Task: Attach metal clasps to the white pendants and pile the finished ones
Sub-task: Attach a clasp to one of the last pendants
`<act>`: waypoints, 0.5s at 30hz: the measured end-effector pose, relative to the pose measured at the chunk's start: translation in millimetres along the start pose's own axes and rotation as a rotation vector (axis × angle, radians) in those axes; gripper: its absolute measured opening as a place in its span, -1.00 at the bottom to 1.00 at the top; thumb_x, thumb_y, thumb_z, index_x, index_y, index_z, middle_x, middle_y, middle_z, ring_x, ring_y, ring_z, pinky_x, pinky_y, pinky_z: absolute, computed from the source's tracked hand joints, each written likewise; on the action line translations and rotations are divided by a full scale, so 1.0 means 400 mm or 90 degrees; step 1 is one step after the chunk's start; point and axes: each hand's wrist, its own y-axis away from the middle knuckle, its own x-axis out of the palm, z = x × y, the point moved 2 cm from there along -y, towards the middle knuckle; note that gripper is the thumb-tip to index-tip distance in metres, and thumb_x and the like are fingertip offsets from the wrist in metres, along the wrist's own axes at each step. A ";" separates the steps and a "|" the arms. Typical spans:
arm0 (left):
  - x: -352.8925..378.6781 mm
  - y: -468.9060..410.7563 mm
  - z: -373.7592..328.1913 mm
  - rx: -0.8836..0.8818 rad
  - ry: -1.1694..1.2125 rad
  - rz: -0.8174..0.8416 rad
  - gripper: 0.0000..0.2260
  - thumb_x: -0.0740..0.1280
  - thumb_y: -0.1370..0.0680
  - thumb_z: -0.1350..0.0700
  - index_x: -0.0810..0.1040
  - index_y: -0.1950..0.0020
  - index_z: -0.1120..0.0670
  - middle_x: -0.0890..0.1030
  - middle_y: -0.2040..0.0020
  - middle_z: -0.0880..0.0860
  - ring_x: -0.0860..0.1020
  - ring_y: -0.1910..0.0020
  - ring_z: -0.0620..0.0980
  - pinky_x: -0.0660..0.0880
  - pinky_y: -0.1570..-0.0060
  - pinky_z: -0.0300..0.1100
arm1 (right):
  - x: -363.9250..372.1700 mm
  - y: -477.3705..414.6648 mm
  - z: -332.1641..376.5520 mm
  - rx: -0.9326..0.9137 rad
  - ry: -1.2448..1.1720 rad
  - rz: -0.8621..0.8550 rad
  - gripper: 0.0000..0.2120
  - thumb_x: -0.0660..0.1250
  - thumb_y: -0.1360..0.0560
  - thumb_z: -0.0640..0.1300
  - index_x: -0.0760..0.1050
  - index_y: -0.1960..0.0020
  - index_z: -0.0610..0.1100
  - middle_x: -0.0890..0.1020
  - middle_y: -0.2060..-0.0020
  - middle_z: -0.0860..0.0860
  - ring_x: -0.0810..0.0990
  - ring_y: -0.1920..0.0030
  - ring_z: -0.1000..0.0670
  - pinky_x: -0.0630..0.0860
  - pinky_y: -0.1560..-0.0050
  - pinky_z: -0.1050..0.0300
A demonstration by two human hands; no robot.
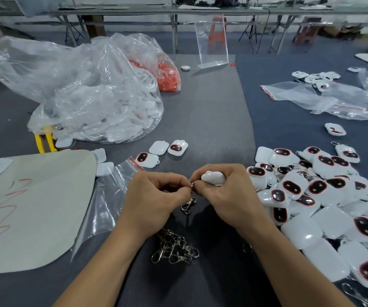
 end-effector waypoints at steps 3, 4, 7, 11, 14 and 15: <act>-0.003 0.002 -0.003 0.006 -0.021 0.000 -0.95 0.44 -0.32 0.15 0.69 0.31 0.02 0.50 0.50 -0.08 0.36 0.50 -0.15 0.29 0.48 -0.30 | 0.002 -0.001 0.005 -0.011 0.007 0.012 -0.87 0.45 -0.44 -0.19 0.69 0.19 0.03 0.70 0.31 0.07 0.67 0.24 0.02 0.64 0.18 -0.01; -0.003 0.005 -0.006 0.007 -0.030 0.000 -0.95 0.43 -0.31 0.15 0.68 0.32 0.03 0.48 0.50 -0.08 0.35 0.50 -0.15 0.28 0.48 -0.30 | 0.004 0.001 0.008 -0.012 0.009 0.018 -0.85 0.46 -0.45 -0.22 0.69 0.19 0.03 0.70 0.31 0.07 0.67 0.25 0.03 0.65 0.17 -0.01; -0.006 0.007 -0.016 0.023 -0.065 -0.046 -0.94 0.42 -0.31 0.16 0.67 0.33 0.02 0.46 0.53 -0.10 0.35 0.51 -0.20 0.29 0.46 -0.33 | 0.005 0.000 0.011 0.009 0.006 0.000 -0.81 0.48 -0.45 -0.26 0.70 0.19 0.03 0.71 0.32 0.10 0.66 0.27 0.12 0.61 0.22 0.15; -0.039 -0.003 -0.028 0.039 -0.149 -0.267 -0.91 0.43 -0.32 0.09 0.63 0.38 -0.09 0.47 0.54 -0.17 0.39 0.53 -0.25 0.28 0.45 -0.46 | 0.013 0.009 0.008 0.077 0.139 -0.004 -0.84 0.48 -0.49 -0.14 0.73 0.08 0.13 0.72 0.26 0.20 0.66 0.20 0.24 0.53 0.19 0.41; -0.057 -0.009 -0.030 0.043 -0.162 -0.339 -0.92 0.40 -0.31 0.07 0.64 0.30 -0.13 0.54 0.46 -0.18 0.50 0.45 -0.25 0.33 0.38 -0.49 | 0.024 0.016 0.033 0.065 0.205 0.161 -0.80 0.45 -0.49 -0.14 0.73 0.06 0.15 0.73 0.24 0.19 0.66 0.18 0.24 0.53 0.17 0.40; -0.058 -0.011 -0.029 0.058 -0.202 -0.334 -0.91 0.40 -0.32 0.06 0.64 0.25 -0.13 0.57 0.42 -0.17 0.53 0.39 -0.22 0.35 0.34 -0.46 | 0.024 0.019 0.044 0.056 0.211 0.233 -0.79 0.43 -0.47 -0.15 0.73 0.06 0.16 0.73 0.23 0.19 0.67 0.17 0.22 0.54 0.16 0.37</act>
